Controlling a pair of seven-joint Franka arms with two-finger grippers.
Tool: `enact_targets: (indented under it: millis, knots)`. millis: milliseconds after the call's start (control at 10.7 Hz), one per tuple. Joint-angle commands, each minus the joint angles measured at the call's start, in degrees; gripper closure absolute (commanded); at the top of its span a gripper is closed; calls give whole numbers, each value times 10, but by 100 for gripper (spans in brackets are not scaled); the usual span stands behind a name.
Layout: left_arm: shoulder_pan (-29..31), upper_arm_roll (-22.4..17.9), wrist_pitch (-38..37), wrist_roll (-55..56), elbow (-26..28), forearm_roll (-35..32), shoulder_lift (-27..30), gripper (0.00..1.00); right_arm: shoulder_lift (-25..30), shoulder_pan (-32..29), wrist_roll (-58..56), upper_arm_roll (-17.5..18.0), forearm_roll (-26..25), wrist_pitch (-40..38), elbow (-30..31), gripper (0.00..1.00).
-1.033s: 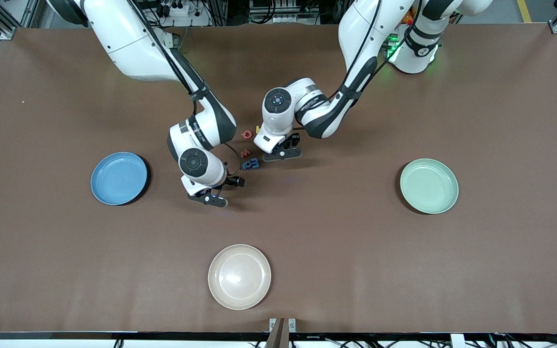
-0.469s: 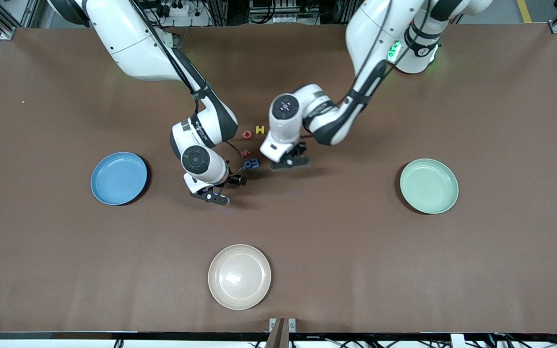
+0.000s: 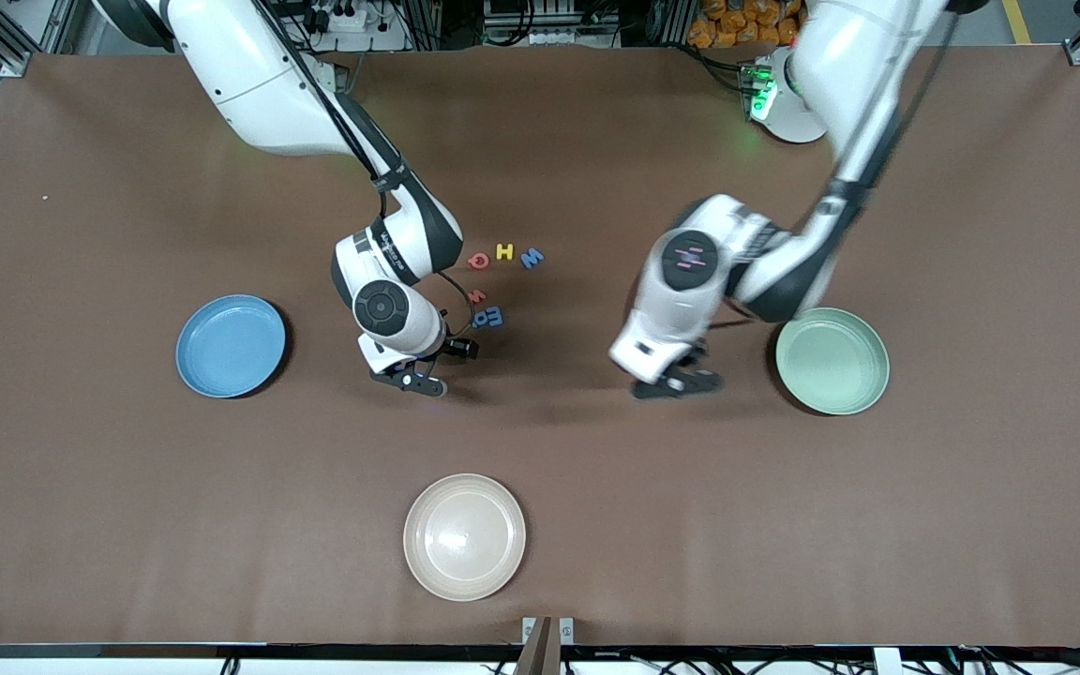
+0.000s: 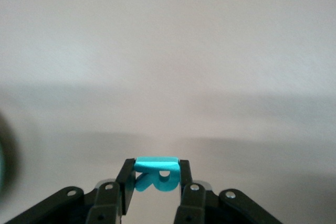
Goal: Sort upper and lower case letters into plates
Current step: 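Carry the R onto the green plate while the right gripper lifts the u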
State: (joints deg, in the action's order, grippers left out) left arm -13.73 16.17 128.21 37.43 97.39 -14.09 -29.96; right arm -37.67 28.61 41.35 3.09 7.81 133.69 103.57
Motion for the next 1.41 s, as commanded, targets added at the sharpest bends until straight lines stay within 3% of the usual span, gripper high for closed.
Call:
enact_targets:
  millis: [0,282,751,845,939,1033,1314]
  knots:
    - [95,24,-28,-149,17,-12,32,100,6,0,9,6,8,10,23,56]
    - [171,27,-69,-284,20,-9,46,100,8,5,6,7,5,23,31,100]
    - [222,11,-75,-317,95,-4,57,100,36,-16,4,10,8,-22,16,100]
    - [222,4,-75,-317,103,-4,57,75,44,-25,1,11,9,-46,3,100]
    - [222,1,-75,-318,106,-4,58,12,51,-36,-1,11,13,-73,-12,100]
    - [222,1,-80,-317,106,-3,63,0,66,-52,-14,11,24,-110,-27,100]
    - [178,16,-101,-306,100,38,89,0,120,-117,-108,7,26,-219,-25,100]
